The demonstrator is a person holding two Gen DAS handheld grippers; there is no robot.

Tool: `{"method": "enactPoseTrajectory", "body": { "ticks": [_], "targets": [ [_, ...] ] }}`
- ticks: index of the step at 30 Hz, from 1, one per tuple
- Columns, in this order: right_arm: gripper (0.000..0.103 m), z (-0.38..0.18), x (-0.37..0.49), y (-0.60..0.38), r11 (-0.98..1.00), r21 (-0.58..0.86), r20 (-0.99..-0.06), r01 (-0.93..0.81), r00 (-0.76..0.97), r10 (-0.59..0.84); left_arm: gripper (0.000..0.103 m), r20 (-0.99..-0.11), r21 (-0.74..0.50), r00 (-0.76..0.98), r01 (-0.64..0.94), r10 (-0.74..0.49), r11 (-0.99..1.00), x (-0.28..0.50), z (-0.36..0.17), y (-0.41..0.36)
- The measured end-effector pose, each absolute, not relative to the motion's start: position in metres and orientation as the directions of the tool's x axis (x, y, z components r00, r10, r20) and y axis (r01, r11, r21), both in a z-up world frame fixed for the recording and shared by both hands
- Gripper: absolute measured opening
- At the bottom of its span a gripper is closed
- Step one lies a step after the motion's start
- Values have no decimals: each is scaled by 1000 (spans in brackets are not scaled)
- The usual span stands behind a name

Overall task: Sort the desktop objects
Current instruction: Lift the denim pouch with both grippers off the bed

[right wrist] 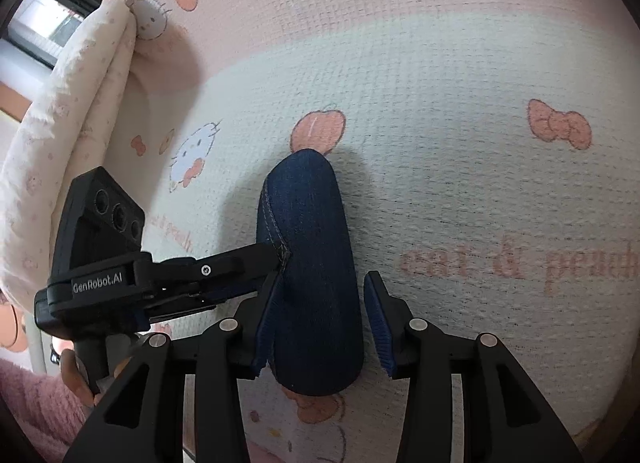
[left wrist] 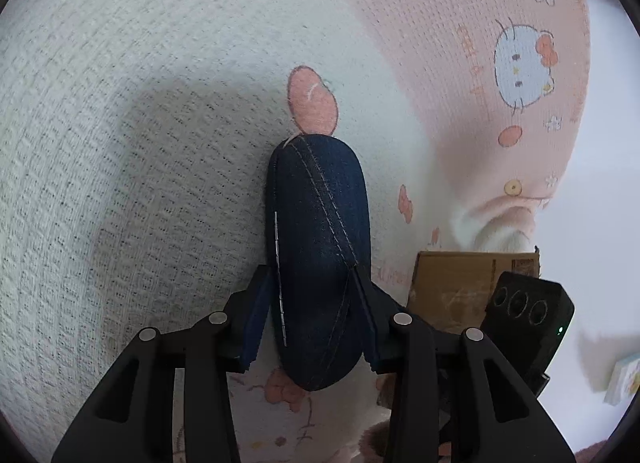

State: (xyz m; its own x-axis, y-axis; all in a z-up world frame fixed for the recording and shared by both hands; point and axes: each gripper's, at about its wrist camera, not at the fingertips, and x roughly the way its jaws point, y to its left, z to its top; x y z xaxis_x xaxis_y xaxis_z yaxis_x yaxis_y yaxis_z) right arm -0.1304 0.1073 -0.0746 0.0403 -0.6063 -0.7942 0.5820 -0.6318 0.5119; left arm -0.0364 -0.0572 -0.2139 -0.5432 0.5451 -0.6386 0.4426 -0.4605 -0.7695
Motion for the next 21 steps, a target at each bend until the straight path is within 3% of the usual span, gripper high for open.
{"method": "enactPoseTrajectory", "body": {
  "ticks": [6,13,21],
  "targets": [
    [43,-83,-133,113,-626,580,-759,521,66,-648,39,-632,-775,-559,456,537,-438,-34,-214,-57],
    [43,-78,-123,111,-656,550,-768,517,6,-640,37,-629,-777,-570,447,528,-443,-32,-212,-58],
    [43,-40,-115,119,-652,522,-748,550,-71,-659,37,-579,-802,-635,329,512,-499,-29,-167,-54]
  ]
}}
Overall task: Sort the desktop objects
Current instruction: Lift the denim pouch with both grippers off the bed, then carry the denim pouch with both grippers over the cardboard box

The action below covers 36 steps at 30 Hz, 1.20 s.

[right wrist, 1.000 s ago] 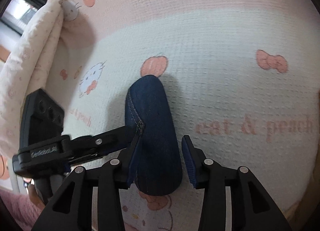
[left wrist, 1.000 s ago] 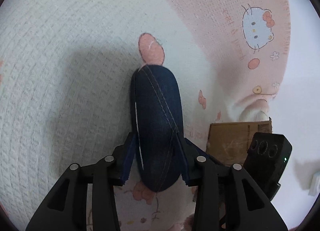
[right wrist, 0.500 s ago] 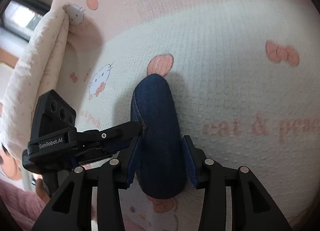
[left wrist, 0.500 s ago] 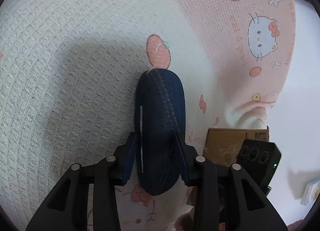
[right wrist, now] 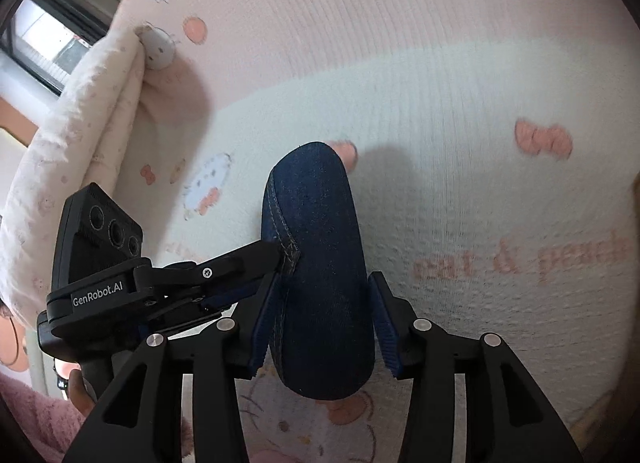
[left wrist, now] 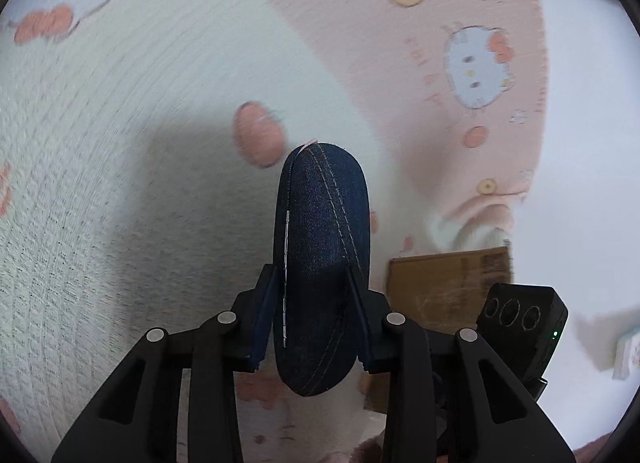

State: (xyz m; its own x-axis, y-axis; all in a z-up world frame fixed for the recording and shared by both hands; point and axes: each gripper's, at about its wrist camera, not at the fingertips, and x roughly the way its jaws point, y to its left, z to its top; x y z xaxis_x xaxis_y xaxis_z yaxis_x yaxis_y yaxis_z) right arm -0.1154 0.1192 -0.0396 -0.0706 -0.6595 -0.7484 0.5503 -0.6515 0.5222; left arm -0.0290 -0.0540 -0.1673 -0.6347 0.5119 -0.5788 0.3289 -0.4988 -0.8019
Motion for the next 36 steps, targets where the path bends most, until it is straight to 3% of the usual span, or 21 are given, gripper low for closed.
{"method": "enactPoseTrajectory", "body": {
  "ticks": [11,21,36],
  "targets": [
    [42,52,-81,134,-618,408,-693,672,-212,-689,37,-457,-847,-744,196,487,-494,2,-90,-42],
    [42,114,-62,180,-608,347,-608,714,-322,-726,37,-399,-825,-777,72,487,-561,6,-23,-2],
    [42,168,-75,290,-725,298,-517,620,-534,-669,37,-360,-786,-690,-138,628,-602,-40,36,104]
  ]
}}
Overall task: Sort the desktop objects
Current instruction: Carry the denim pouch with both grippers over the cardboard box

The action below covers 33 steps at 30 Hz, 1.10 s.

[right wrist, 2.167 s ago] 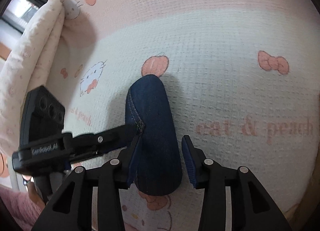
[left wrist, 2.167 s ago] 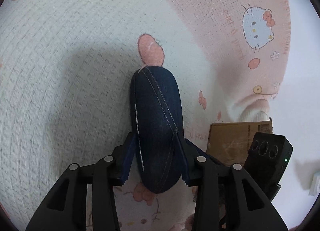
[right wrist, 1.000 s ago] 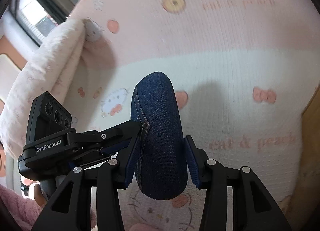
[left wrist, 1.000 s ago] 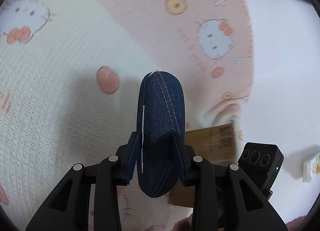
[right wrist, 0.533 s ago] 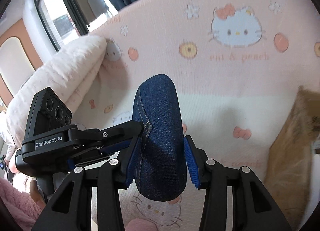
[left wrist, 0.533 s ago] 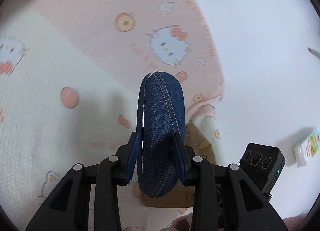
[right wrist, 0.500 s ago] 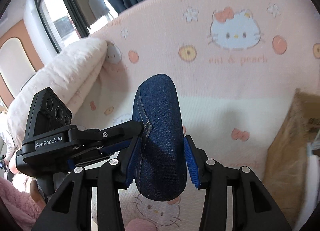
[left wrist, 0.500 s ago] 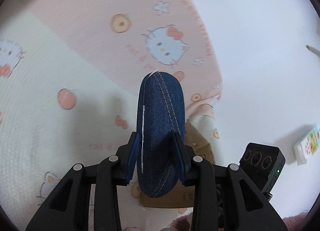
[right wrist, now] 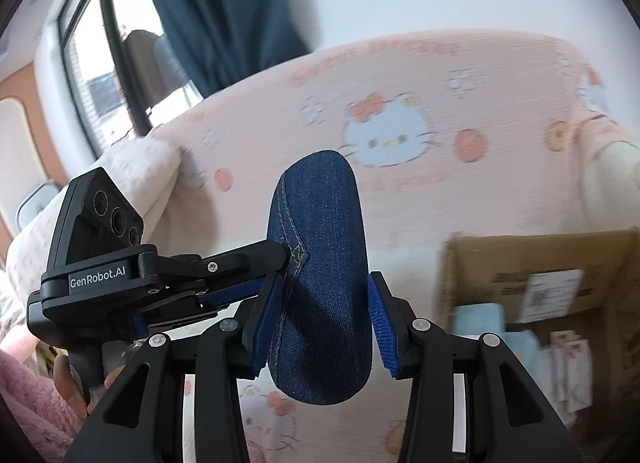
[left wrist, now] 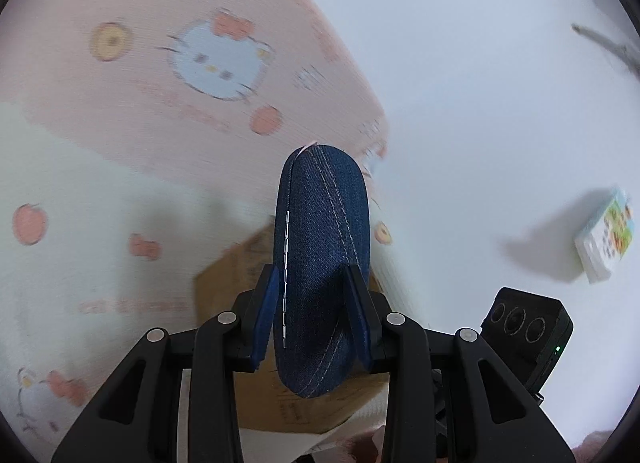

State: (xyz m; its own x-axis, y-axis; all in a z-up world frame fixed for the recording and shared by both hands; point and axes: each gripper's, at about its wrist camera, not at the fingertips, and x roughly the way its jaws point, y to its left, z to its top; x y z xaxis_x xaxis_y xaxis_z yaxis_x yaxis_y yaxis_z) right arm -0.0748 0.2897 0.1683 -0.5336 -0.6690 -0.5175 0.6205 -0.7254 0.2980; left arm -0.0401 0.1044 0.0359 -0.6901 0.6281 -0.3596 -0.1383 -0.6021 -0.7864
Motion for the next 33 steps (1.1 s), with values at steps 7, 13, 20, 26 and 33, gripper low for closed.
{"method": "enactPoseTrajectory", "body": {
  "ticks": [7,13,20,26,33],
  "targets": [
    [42,175,-95,364,-812,333,-532,479,-616,-581,37,-402,-778,-559,-209,725,-592,-87,46,186],
    [42,166,-113,430,-864,381,-573,331,-648,-501,37,-452,-782,-428,-233,783,-579,-118,33,247],
    [42,146,-121,477,-904,378,-628,201,-661,-410,37,-486,-815,-289,-191,825,-547,-144,7,300],
    [41,126,-134,506,-918,370,-697,142,-611,-375,37,-529,-828,-206,-90,823,-554,-160,-24,331],
    [40,100,-155,525,-909,400,-746,115,-535,-396,37,-572,-815,-156,-1,805,-579,-179,-54,345]
  ]
}}
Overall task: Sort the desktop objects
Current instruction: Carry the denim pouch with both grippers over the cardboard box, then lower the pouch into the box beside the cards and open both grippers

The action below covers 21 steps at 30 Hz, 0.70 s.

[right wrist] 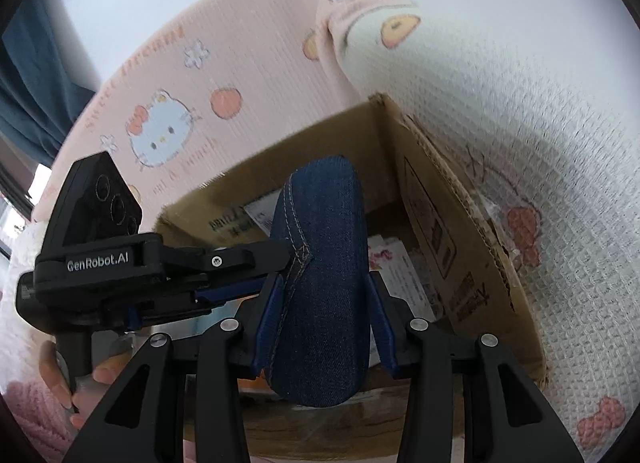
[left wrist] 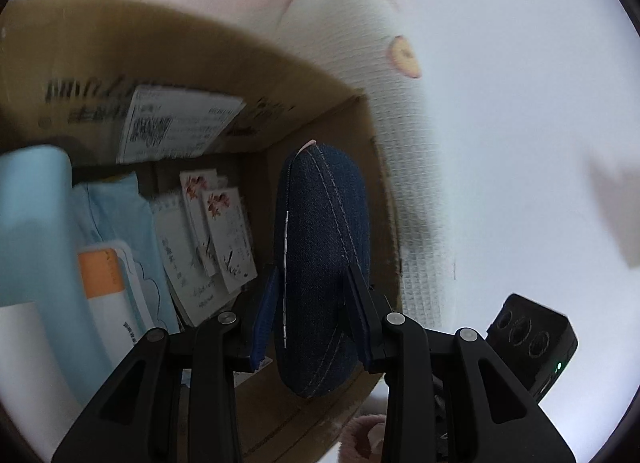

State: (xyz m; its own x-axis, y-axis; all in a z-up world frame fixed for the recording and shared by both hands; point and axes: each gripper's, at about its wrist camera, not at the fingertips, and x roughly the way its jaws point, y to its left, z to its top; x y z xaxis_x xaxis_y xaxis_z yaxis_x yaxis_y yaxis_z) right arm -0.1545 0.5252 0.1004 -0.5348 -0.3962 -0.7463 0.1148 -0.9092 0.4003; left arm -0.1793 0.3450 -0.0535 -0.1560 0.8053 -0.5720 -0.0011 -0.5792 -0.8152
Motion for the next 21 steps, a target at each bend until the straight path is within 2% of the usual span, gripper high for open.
{"method": "enactPoseTrajectory", "body": {
  "ticks": [7,16,18,21],
  "targets": [
    [40,83,-178,532,-907,410,-788,101,-462,-408,35,-600,-799,-131,72,789,-596,-193,-71,346],
    [38,71,-206,524,-935,329,-871,128,-342,-353,33,-620,-782,-105,161,777,-602,-207,-97,350],
    [38,64,-212,516,-951,277,-902,137,-305,-306,48,-651,-742,-43,247,758,-623,-214,-116,350],
    [40,60,-218,508,-971,199,-934,130,-276,-228,51,-650,-736,-15,263,760,-624,-219,-124,350]
  ]
}}
